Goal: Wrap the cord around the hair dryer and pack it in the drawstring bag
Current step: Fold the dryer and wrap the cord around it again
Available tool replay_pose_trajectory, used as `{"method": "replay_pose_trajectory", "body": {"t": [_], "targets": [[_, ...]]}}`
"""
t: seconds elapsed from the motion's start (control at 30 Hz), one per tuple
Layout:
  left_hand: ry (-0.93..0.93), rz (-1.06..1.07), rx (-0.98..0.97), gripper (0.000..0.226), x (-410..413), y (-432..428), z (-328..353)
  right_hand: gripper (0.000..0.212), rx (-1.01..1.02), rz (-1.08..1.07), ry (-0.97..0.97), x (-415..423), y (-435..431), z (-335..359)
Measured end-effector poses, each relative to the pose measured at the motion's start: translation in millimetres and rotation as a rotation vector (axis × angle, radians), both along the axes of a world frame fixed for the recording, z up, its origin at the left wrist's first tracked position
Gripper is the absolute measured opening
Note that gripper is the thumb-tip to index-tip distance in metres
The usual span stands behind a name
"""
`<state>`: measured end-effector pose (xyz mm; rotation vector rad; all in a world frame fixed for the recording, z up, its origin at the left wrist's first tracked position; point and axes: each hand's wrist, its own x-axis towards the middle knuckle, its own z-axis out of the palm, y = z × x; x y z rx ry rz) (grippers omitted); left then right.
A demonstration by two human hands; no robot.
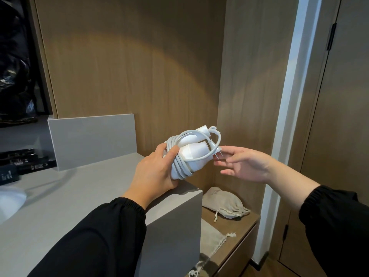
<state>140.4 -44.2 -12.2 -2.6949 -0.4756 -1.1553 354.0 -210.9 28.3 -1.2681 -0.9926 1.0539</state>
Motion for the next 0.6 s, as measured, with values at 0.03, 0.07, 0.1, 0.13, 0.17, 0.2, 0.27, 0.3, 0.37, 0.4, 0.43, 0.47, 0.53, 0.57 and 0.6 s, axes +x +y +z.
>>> {"method": "replay_pose_trajectory", "body": {"t": [0.03, 0.07, 0.1, 0.13, 0.17, 0.2, 0.27, 0.3, 0.37, 0.4, 0.43, 0.47, 0.53, 0.57, 0.6], "targets": [[-0.001, 0.005, -0.008, 0.071, -0.2, 0.2, -0.1, 0.045, 0.008, 0.014, 0.004, 0.7, 1.4, -1.7], [-0.001, 0.009, -0.012, 0.070, -0.1, 0.3, -0.2, 0.047, 0.017, 0.005, -0.001, 1.2, 3.2, -3.3], [0.003, 0.009, -0.011, 0.070, -0.2, 0.2, -0.1, 0.047, 0.025, -0.025, -0.012, 1.4, 5.2, -4.5], [0.010, 0.006, -0.007, 0.071, -0.1, -0.3, -0.2, 0.042, 0.034, -0.061, -0.026, 0.7, 6.8, -5.6], [0.018, 0.000, -0.003, 0.072, -0.2, -1.0, 0.0, 0.037, 0.045, -0.094, -0.044, -0.1, 7.9, -6.3], [0.024, -0.008, 0.003, 0.073, -0.4, -1.8, 0.1, 0.034, 0.051, -0.122, -0.065, -1.5, 8.5, -6.5], [0.025, -0.033, 0.012, 0.073, -0.8, -3.3, 0.6, 0.031, 0.055, -0.157, -0.112, -2.8, 8.6, -6.8], [0.025, -0.047, 0.009, 0.073, -0.9, -4.3, 1.0, 0.029, 0.055, -0.169, -0.129, -2.9, 8.4, -7.0], [0.020, -0.074, -0.003, 0.073, -0.9, -5.7, 1.4, 0.022, 0.051, -0.210, -0.153, -3.0, 8.0, -7.0], [0.018, -0.088, -0.002, 0.073, -0.8, -6.0, 1.3, 0.020, 0.054, -0.234, -0.158, -3.1, 8.1, -6.9], [0.019, -0.101, 0.002, 0.075, -0.8, -6.4, 1.1, 0.020, 0.061, -0.258, -0.159, -3.6, 8.5, -6.8], [0.021, -0.112, 0.005, 0.076, -0.8, -6.8, 1.1, 0.021, 0.071, -0.276, -0.158, -4.4, 9.0, -6.7], [0.024, -0.131, -0.003, 0.077, -0.9, -6.6, 0.8, 0.021, 0.093, -0.303, -0.161, -6.2, 10.2, -6.5], [0.018, -0.140, -0.009, 0.077, -0.7, -6.3, 0.7, 0.021, 0.102, -0.315, -0.166, -6.6, 10.7, -6.1], [0.010, -0.148, -0.019, 0.075, -0.6, -6.0, 0.2, 0.021, 0.105, -0.323, -0.177, -6.8, 11.0, -5.6]]}}
